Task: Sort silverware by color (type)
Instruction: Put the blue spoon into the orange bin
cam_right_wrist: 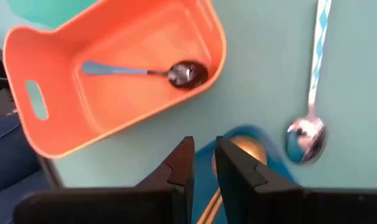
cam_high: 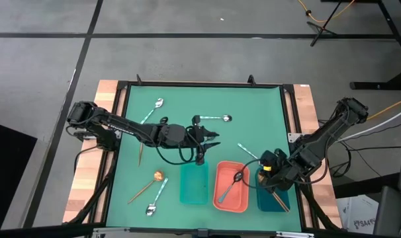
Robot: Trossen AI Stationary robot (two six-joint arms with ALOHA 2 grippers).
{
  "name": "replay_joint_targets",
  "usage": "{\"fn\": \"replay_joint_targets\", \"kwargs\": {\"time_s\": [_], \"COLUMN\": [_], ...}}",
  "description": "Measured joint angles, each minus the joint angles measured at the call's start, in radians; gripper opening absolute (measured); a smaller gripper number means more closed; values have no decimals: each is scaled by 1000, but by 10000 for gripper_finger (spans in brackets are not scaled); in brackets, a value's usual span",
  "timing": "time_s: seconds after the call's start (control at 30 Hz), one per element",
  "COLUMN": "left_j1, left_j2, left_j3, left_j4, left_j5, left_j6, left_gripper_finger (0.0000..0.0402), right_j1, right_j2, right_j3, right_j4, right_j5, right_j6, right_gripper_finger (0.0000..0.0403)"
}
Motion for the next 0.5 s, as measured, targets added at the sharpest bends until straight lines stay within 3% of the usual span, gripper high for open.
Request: {"fn": "replay_joint_targets", "kwargs": {"time_s": [0.3,0.5], "left_j1": [0,3], "left_j2": [0,-48], "left_j3": [0,0], "left_j4": [-11,-188], "left_j5": [-14,-28], "left_j6": [-19,-133], "left_gripper_finger": [134,134], "right_j1": [0,0], "right_j2": [0,0], "right_j3": [0,0], "right_j4": [1,4], "right_j5": [179,188], "right_j6": [-153,-215], "right_gripper_finger": [56,56]}}
